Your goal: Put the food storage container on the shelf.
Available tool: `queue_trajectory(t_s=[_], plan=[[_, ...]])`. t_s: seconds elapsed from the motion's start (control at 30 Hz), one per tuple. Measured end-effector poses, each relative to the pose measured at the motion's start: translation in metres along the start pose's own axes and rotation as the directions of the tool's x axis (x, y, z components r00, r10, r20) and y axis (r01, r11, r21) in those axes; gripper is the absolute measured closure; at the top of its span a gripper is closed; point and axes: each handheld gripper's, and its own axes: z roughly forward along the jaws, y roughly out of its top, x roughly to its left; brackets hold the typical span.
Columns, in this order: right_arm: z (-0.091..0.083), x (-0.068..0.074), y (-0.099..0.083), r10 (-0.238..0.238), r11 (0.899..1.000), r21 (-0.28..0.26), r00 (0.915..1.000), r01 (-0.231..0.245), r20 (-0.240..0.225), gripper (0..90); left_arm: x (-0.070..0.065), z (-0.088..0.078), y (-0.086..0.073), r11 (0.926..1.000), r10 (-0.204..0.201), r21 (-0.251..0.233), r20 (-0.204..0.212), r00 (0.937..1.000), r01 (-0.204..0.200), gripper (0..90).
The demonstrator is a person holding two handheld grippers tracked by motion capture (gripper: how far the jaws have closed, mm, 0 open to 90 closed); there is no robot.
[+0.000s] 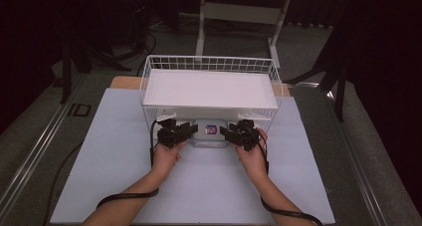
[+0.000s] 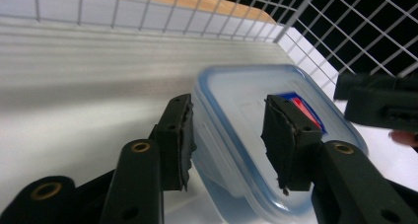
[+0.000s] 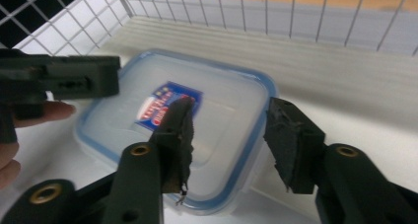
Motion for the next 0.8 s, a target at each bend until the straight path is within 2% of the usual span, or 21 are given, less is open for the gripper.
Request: queue_trajectory(t_s=[0.13,0.23,0.33,0.37,0.47,0.57,0.6,0.67,0.7,0.8], plan=[[-0.010,0.011,0.001,-0.054,0.998,-0.021,0.9986,0.053,-0.005,47.8,0.000,-0.008,-0.004,0.9997,-0.020,-0.013,0.007,0.9998,0.020,52.7],[-0.018,0.023,-0.002,-0.066,0.997,-0.029,0.9966,0.065,-0.050,48.7,-0.001,-0.017,-0.006,0.9995,-0.027,-0.016,-0.001,0.9996,0.027,49.3],[-0.021,0.034,-0.010,-0.065,0.998,-0.003,0.9939,0.065,-0.089,52.6,-0.004,-0.028,-0.009,0.9999,0.008,-0.013,-0.016,0.9998,-0.008,47.6],[-0.020,0.038,-0.014,-0.067,0.998,0.013,0.9933,0.068,-0.094,54.5,-0.006,-0.032,-0.010,0.9995,0.030,-0.013,-0.042,0.9987,-0.030,45.1],[-0.017,0.043,-0.025,-0.060,0.997,0.051,0.9925,0.066,-0.106,65.7,-0.011,-0.043,-0.015,0.9965,0.081,-0.015,-0.040,0.9959,-0.082,35.9],[-0.012,0.045,-0.034,-0.077,0.993,0.083,0.9927,0.085,-0.093,82.9,-0.014,-0.055,-0.022,0.9910,0.130,-0.031,-0.026,0.9912,-0.130,23.4],[-0.010,0.045,-0.036,-0.067,0.993,0.095,0.9934,0.076,-0.093,89.9,-0.015,-0.058,-0.024,0.9893,0.141,-0.032,-0.027,0.9896,-0.142,18.7],[-0.005,0.044,-0.038,-0.058,0.991,0.118,0.9932,0.070,-0.101,89.9,-0.017,-0.064,-0.028,0.9826,0.178,-0.040,-0.073,0.9813,-0.181,9.8],[-0.004,0.045,-0.039,-0.060,0.990,0.123,0.9933,0.072,-0.099,89.9,-0.017,-0.068,-0.031,0.9781,0.196,-0.057,-0.081,0.9774,-0.200,3.9],[0.003,0.046,-0.039,-0.072,0.986,0.141,0.9927,0.085,-0.097,89.9,-0.018,-0.076,-0.037,0.9639,0.234,-0.102,-0.115,0.9653,-0.246,1.2]])
